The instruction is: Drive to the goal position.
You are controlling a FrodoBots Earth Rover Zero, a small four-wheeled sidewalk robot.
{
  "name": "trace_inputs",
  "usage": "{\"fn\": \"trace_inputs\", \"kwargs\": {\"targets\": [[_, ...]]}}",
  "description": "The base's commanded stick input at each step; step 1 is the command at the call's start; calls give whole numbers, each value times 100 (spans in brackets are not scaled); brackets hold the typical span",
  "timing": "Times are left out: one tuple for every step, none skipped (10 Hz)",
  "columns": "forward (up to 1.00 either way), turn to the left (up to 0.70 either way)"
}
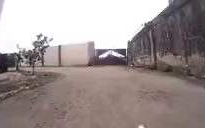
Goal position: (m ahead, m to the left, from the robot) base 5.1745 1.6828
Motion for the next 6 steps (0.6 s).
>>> {"fn": "trace_inputs", "kwargs": {"targets": [[50, 0], [50, 0], [50, 0], [50, 0], [50, 0], [50, 0]]}}
